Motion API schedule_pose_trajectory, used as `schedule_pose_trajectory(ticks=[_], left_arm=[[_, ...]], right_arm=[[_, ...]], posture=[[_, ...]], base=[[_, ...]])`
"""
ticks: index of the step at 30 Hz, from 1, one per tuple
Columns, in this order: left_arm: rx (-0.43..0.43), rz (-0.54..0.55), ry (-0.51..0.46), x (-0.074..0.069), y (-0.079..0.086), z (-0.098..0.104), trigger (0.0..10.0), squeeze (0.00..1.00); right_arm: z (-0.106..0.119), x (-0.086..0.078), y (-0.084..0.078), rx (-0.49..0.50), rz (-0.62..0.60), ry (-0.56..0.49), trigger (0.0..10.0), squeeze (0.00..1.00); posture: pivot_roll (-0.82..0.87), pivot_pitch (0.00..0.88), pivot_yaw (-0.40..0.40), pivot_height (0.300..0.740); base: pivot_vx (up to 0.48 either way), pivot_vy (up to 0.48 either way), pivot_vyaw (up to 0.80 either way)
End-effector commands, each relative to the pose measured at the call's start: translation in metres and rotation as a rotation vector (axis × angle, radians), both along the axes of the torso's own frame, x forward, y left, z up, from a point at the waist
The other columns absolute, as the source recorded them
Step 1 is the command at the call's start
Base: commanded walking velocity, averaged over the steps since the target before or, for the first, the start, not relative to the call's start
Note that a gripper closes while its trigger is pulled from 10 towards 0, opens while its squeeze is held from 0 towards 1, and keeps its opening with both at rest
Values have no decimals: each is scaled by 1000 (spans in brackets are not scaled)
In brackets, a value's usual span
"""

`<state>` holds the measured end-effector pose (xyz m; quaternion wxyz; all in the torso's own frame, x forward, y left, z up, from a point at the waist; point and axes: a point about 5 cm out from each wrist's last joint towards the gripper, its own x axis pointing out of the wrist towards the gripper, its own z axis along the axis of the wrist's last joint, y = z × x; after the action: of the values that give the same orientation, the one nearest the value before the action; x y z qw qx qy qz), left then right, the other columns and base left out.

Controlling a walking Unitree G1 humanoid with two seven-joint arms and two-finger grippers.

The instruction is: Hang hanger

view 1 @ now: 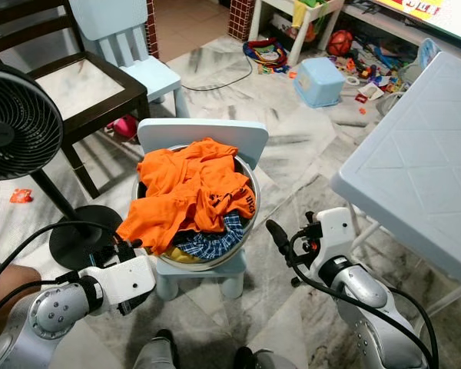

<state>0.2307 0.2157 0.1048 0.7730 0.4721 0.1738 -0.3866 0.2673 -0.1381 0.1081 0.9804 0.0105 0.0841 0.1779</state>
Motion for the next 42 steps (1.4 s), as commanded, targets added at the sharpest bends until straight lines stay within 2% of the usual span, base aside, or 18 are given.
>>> schedule_pose_trajectory(ticks=[1,3,7,12,15,16,17,18,19,20,23,25,32,33,35,36,37,42], left_arm=[[13,-45,33,-1,-2,-5,10000,1000],[5,-61,52,1,-2,-6,10000,1000],[74,-127,61,9,3,-9,10000,1000],[89,-141,9,22,8,6,10000,1000],[139,-168,21,26,13,7,10000,1000],[150,-175,36,27,15,7,10000,906],[152,-174,29,29,17,6,10000,439],[152,-174,29,29,17,6,10000,439],[153,-170,27,32,19,5,10000,161],[143,-163,25,34,19,4,10000,0],[140,-153,21,39,19,0,10000,0],[104,-159,-15,50,14,-1,10000,0],[134,-186,-94,70,13,-5,9843,0],[124,-185,-99,72,13,-4,8824,0],[115,-187,-98,72,13,-4,8824,0],[115,-185,-90,73,14,-6,1686,0],[117,-198,-62,71,16,-10,0,0],[115,-234,-50,68,15,-18,0,0]], right_arm=[[-3,-3,-4,1,-6,15,10000,0],[-3,-3,-4,0,-5,16,10000,0],[-2,-3,-4,-2,-2,19,10000,0],[-3,-4,-6,-5,-3,23,10000,0],[-4,-4,-4,-4,-3,24,10000,0],[-3,-4,-3,-3,-1,23,10000,0],[-3,-4,-3,-3,0,23,10000,0],[-3,-4,-3,-3,0,23,10000,0],[-3,-4,-3,-3,-1,22,10000,0],[-3,-4,-3,-3,-1,22,10000,0],[-3,-4,-4,-5,-3,22,10000,0],[-3,-3,-4,-6,-5,23,10000,0],[-1,-1,-4,-8,-4,12,10000,0],[-1,-1,-5,-9,-7,10,10000,0],[-1,-1,-6,-10,-11,9,10000,0],[-1,-2,-7,-11,-13,9,10000,0],[-1,-3,-7,-13,-17,11,10000,0],[-2,-4,-5,-13,-16,12,10000,0]], posture=[[98,190,-96,740],[95,190,-96,740],[90,191,-97,740],[90,193,-94,740],[90,189,-93,740],[89,189,-93,740],[90,188,-93,740],[90,188,-93,740],[88,188,-93,740],[87,188,-94,740],[85,188,-95,740],[83,185,-99,740],[70,177,-94,740],[67,177,-92,740],[66,178,-89,740],[67,177,-89,740],[64,178,-88,740],[66,181,-90,740]], base=[[0,0,0],[0,0,0],[0,0,0],[0,0,0],[0,0,0],[0,0,0],[0,0,0],[0,0,0],[0,0,0],[0,0,0],[0,0,0],[0,0,0],[0,0,0],[0,0,0],[0,0,0],[0,0,0],[0,0,0],[0,0,0]])
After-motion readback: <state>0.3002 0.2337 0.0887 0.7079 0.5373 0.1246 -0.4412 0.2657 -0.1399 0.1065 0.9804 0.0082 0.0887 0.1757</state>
